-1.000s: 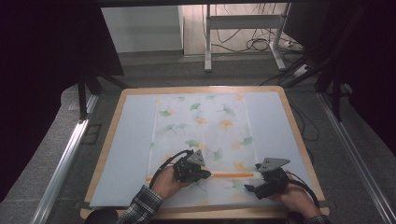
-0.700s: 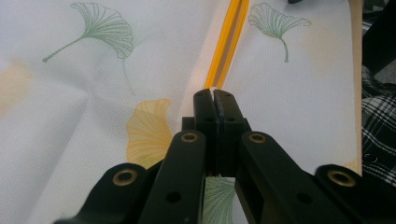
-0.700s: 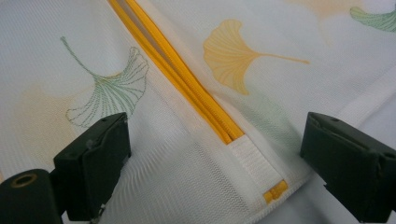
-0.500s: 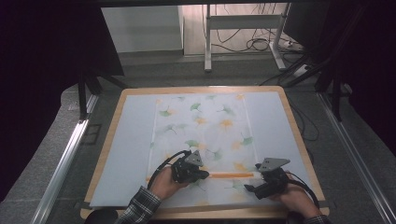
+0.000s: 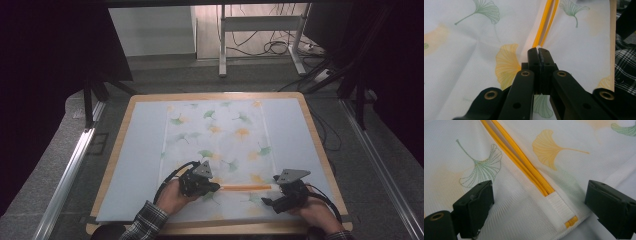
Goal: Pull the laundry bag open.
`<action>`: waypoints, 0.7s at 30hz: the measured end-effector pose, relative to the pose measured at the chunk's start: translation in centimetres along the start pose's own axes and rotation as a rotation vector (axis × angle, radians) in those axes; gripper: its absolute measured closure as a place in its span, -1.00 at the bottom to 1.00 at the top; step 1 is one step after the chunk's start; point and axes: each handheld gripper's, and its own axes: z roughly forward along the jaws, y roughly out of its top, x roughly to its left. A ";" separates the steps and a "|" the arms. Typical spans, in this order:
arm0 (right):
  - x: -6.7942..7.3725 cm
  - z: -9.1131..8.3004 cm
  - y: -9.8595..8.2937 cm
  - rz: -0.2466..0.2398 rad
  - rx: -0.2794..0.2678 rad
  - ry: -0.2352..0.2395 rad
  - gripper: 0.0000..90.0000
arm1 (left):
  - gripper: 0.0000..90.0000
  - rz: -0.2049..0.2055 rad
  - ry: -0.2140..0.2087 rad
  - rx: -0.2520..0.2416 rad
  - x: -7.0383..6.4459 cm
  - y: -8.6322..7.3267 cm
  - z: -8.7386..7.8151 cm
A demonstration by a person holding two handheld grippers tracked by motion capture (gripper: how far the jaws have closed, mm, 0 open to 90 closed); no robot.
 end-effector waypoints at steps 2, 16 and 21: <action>0.0 0.0 0.0 0.000 0.001 0.000 -0.81 | 1.00 0.010 0.063 0.036 0.1 -0.3 -0.2; 0.0 0.0 0.0 0.002 0.000 -0.002 -0.81 | 0.82 -0.078 -0.013 -0.098 0.6 -0.7 -0.5; 0.0 0.0 0.0 0.000 0.000 0.000 -0.81 | 0.67 -0.073 -0.009 -0.076 0.6 -0.5 0.8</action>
